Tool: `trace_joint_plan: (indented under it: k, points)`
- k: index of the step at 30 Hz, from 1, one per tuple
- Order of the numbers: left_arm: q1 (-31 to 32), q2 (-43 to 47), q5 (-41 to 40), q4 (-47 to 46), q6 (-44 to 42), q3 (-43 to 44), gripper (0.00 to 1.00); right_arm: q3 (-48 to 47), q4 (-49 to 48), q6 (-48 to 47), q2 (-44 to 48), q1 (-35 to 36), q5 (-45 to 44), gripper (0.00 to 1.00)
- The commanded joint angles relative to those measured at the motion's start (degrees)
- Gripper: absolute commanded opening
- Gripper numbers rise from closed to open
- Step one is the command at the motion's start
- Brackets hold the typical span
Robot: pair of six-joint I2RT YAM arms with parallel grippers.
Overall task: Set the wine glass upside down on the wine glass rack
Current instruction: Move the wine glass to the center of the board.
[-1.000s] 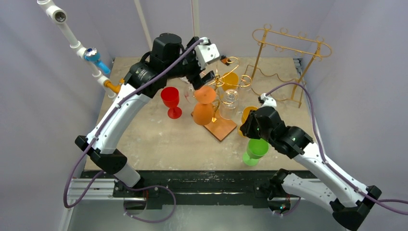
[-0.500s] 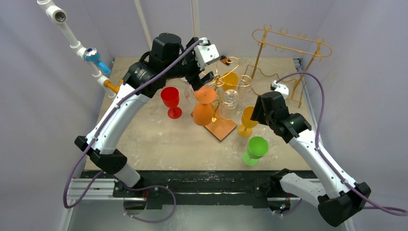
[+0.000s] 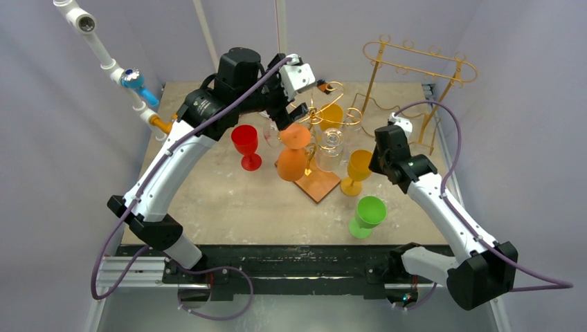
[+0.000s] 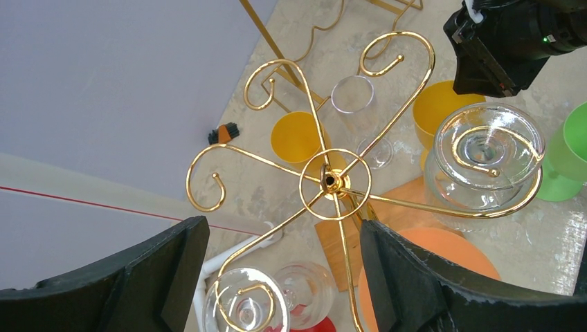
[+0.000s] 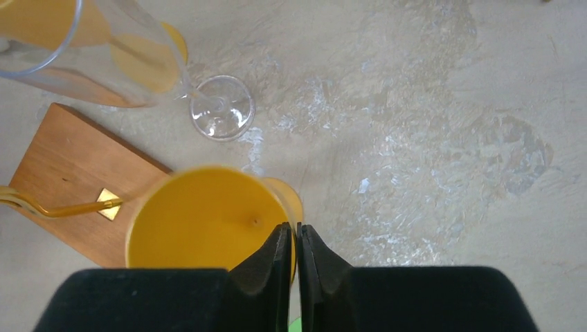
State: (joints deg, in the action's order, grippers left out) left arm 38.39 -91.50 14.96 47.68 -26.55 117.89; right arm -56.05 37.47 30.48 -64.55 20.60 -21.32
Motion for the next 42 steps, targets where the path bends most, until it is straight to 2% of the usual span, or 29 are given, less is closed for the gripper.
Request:
trace_joint_plan:
  k: [1,4,11,16,17,21,22,24,28,30,33,37,42]
  points:
    - [0.02,2.29,-1.97,0.20,1.23,1.39,0.86,-0.94,-2.21,-1.61,1.31,-1.90,-1.07,0.08]
    - [0.02,2.20,-1.61,0.30,1.27,1.38,0.86,-2.60,-1.49,-2.52,1.11,-4.04,-2.29,0.00]
    - [0.02,2.36,-1.68,0.89,0.39,1.10,0.86,-4.63,-1.90,-4.56,0.74,-9.25,-4.08,0.00]
    - [0.02,2.55,-2.09,0.73,-0.42,0.05,0.86,-4.86,-2.46,-5.49,-0.55,-10.27,-3.46,0.00]
    - [0.03,2.63,-2.23,0.68,-0.46,-0.11,0.86,-4.89,-2.14,-5.51,-0.72,-10.31,-3.51,0.03]
    - [0.02,2.28,-2.32,0.47,-0.40,-0.22,0.86,-5.87,-1.87,-5.53,0.71,-10.34,-2.59,0.34]
    - [0.02,2.07,-2.26,0.48,-0.29,-0.14,0.86,-6.73,-1.32,-5.52,1.03,-10.35,-2.17,0.38]
    - [0.02,1.67,-2.18,0.48,-0.01,0.14,0.85,-9.08,0.46,-5.37,1.60,-10.37,-1.79,0.42]
    - [0.06,1.22,-2.21,0.41,0.39,0.28,0.85,-14.03,2.10,-5.43,3.93,-10.40,0.50,0.44]
    - [0.04,1.08,-2.13,0.27,0.52,0.15,0.85,-16.12,3.21,-5.43,4.48,-10.38,1.75,0.42]
    - [0.04,0.86,-2.10,-0.11,0.78,0.13,0.84,-16.26,3.53,-3.22,5.12,-10.30,10.07,0.29]
    - [0.02,0.59,-2.03,-0.39,0.82,0.37,0.84,-10.70,0.19,0.44,5.76,-8.62,19.85,0.15]
    - [0.02,-0.02,-2.02,-0.31,1.34,0.91,0.84,-3.18,-3.17,3.03,5.22,-4.25,20.04,0.07]
